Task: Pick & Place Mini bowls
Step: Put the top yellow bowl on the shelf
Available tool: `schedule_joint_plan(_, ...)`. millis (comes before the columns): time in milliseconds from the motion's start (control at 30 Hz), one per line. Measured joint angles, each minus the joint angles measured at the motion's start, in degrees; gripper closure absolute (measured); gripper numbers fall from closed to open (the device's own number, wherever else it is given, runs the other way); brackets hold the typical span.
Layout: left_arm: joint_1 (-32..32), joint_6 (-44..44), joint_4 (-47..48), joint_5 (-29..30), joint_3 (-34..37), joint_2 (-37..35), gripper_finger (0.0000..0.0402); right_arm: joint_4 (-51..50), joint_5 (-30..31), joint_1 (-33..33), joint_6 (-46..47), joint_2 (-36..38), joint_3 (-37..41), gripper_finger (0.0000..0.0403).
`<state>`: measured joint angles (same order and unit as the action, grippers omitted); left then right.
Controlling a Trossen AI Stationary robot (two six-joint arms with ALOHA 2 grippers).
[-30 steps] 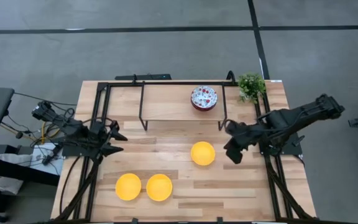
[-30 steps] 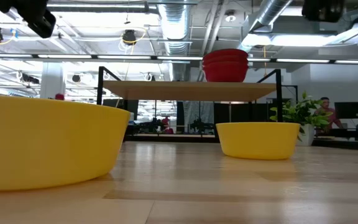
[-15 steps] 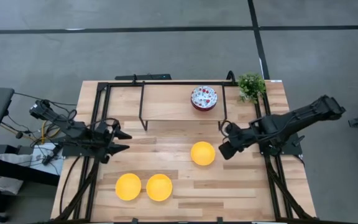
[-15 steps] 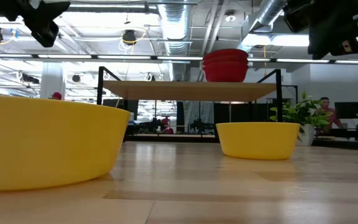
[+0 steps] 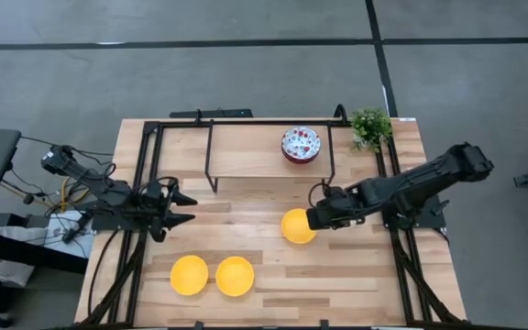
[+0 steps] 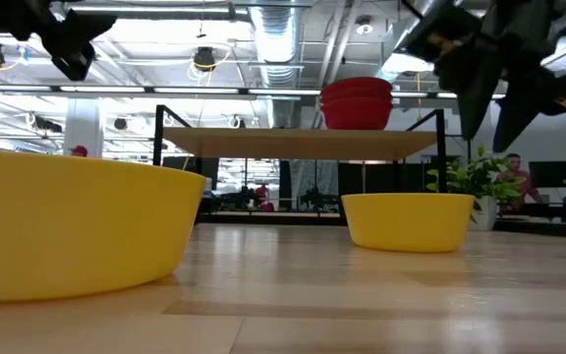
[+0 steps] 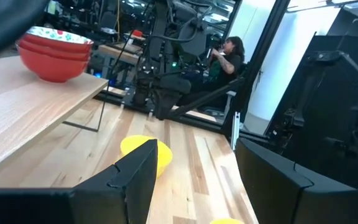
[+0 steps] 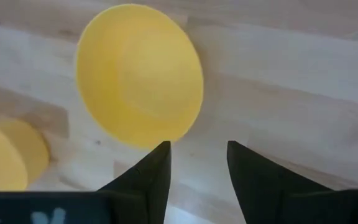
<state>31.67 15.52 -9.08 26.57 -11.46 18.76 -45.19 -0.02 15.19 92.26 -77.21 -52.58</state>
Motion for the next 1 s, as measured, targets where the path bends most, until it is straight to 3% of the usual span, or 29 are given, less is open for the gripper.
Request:
schedule_joint_plan(400,0.0,0.0,0.0,0.0,0.0,2.4,0.0185,4.0,0.0,-3.1,0.3,-7.6,0.0,0.0277)
schedule_joint_plan(1000,0.0,0.0,0.0,0.0,0.0,2.4,0.0185,8.2,-1.5,-4.1,0.3,-16.0,0.0,0.0275)
